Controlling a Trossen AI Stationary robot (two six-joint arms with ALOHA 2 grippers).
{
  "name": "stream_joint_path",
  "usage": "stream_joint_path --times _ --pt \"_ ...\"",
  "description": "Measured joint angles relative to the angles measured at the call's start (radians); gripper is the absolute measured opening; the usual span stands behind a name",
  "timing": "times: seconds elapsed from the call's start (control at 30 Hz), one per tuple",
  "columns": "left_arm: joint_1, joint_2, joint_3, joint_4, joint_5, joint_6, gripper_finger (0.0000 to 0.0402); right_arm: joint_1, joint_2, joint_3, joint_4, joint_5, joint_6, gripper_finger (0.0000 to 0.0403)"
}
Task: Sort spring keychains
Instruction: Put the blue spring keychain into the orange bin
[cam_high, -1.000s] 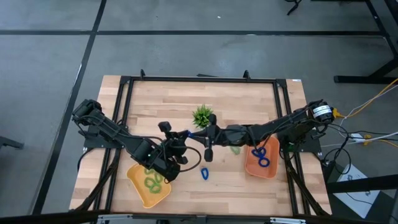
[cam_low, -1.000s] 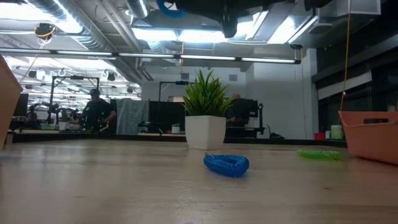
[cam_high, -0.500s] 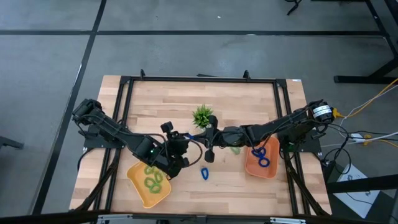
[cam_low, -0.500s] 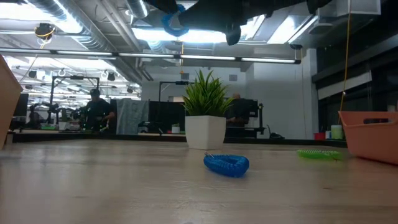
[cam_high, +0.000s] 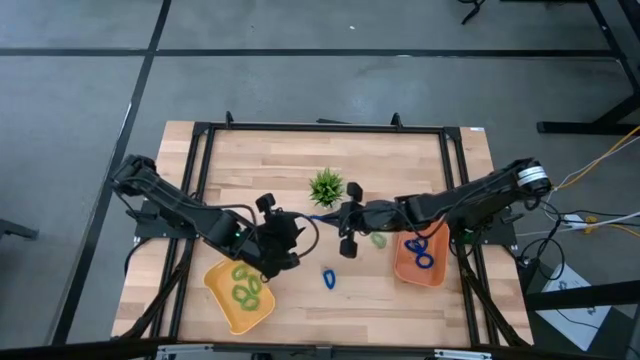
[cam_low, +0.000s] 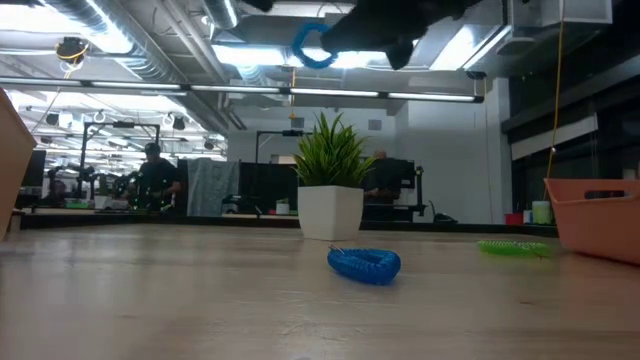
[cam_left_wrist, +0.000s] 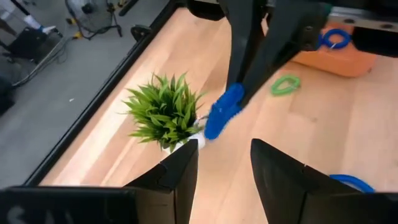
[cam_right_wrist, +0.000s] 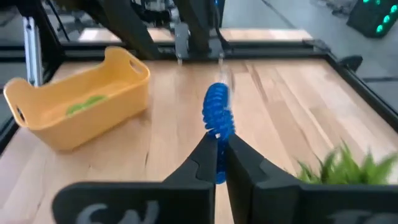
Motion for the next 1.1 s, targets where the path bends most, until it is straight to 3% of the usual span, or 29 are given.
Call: stream_joint_path --times 0.9,1.1 --pt "-0.042 -0.043 -0.002 -0.101 -0.008 -0.018 0.0114 0.083 -0.378 0.0 -0.662 0.0 0.232 0.0014" --pt "-0.045 -0.043 -0.002 -0.103 0.004 -0.018 0.0114 0.104 -0.424 0.0 -0.805 -0.064 0.321 0.0014"
